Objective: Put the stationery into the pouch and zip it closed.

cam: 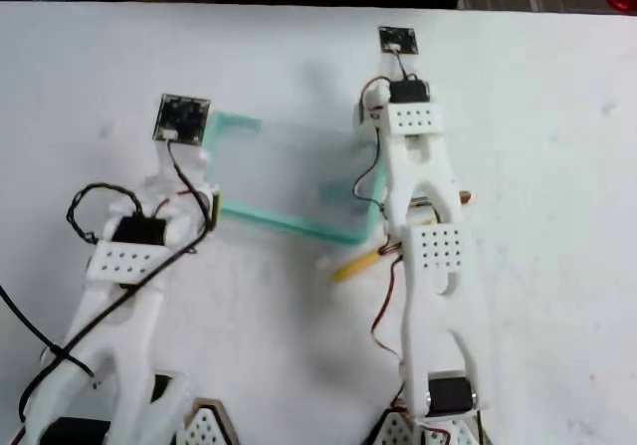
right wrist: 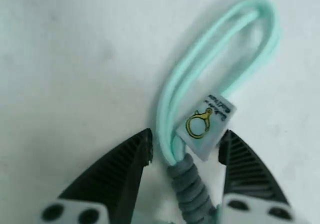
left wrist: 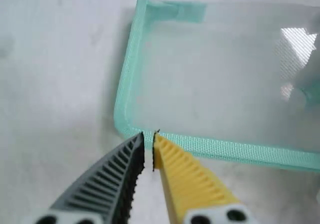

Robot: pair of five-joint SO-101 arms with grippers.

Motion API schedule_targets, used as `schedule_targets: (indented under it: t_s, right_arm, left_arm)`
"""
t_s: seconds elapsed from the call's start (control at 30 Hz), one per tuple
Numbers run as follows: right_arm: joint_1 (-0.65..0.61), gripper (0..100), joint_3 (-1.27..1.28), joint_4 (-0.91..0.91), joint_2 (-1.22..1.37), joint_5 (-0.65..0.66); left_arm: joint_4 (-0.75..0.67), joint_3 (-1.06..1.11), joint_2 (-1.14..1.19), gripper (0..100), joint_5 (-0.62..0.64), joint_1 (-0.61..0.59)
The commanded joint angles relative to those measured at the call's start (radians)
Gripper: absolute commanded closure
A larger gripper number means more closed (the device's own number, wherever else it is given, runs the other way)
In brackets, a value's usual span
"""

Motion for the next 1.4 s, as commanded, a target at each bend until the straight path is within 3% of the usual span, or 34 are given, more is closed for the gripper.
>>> schedule_targets:
  t_s: [0.0, 0.13, 0.2, 0.47, 0.97, 1.2, 1.37]
  right_arm:
    - [-0.005, 82.2, -0.071, 0.008, 0.042, 0.000]
    - [-0.012, 99.4, -0.132, 0.010, 0.067, 0.103]
    - [-0.013, 95.7, -0.176, 0.013, 0.064, 0.138]
    - [-0.022, 98.2, -0.463, 0.154, -0.022, 0.141]
    - [-0.219, 98.2, -0.420, 0.323, -0.535, 0.149]
    - [-0.239, 98.2, -0.419, 0.344, -0.737, 0.152]
    - [-0.300, 98.1, -0.423, 0.349, -0.805, 0.385]
  left_arm:
    - [-0.025, -0.012, -0.005, 94, 0.002, 0.002]
    - [-0.025, -0.012, -0.005, 94, 0.002, 0.002]
    - [-0.025, -0.012, -0.005, 94, 0.002, 0.002]
    - [-0.025, -0.014, -0.005, 94, 0.002, 0.002]
    - [-0.015, -0.014, -0.007, 94, 0.003, 0.002]
    - [0.123, -0.052, -0.113, 94, 0.008, 0.002]
    - [0.184, -0.003, -0.341, 94, 0.008, 0.002]
